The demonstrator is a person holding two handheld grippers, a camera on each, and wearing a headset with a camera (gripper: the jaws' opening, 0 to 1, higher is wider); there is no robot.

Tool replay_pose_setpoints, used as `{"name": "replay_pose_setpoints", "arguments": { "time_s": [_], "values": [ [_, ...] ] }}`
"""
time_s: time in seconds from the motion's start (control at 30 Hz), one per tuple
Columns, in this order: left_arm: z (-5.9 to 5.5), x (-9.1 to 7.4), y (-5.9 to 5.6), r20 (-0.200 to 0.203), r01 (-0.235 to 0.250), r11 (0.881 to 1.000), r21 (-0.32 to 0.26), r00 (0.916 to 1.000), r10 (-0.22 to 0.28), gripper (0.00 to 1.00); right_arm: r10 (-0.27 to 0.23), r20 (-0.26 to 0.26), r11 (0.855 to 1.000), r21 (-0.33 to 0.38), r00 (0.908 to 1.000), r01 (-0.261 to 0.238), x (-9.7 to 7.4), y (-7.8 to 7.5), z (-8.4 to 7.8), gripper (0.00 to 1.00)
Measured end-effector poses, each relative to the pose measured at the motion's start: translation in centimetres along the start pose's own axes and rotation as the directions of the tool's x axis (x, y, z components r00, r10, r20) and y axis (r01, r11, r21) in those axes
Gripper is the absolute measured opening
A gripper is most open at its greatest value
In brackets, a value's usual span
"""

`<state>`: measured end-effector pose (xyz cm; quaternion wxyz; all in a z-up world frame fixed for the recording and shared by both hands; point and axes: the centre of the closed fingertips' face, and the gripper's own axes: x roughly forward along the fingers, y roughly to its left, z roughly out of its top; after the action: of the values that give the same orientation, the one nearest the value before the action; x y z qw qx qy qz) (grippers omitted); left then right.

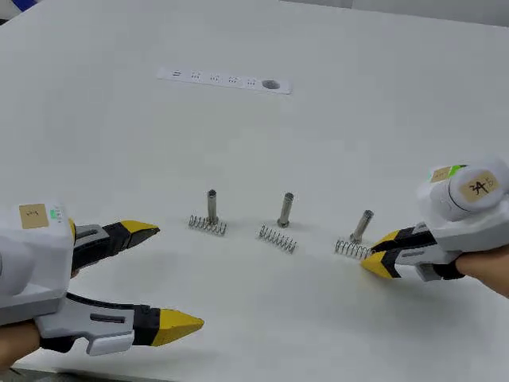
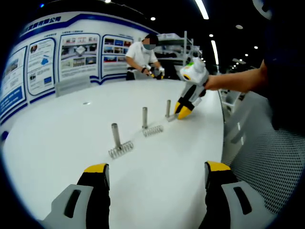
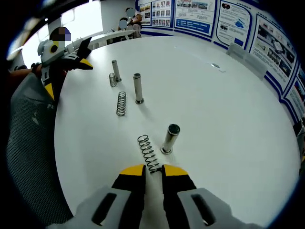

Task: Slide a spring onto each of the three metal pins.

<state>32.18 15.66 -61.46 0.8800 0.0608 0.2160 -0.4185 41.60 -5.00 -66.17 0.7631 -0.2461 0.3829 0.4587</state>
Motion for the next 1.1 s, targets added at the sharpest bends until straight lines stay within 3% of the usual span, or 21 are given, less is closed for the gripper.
{"name": "replay_pose_setpoints", "arguments": {
  "time_s": [0.4,1.1],
  "values": [
    [0.0,0.0,-0.1,0.000,0.004,1.000,-0.002,1.0000,-0.004,0.83,-0.001,-0.001,0.999,-0.044,1.0000,0.001,-0.4,0.2,-0.1,0.12],
    [0.2,0.0,-0.2,0.010,0.010,1.000,-0.001,0.9999,-0.010,0.82,-0.030,0.035,0.995,-0.097,0.9989,0.033,-3.2,0.8,2.8,0.12]
  ]
}}
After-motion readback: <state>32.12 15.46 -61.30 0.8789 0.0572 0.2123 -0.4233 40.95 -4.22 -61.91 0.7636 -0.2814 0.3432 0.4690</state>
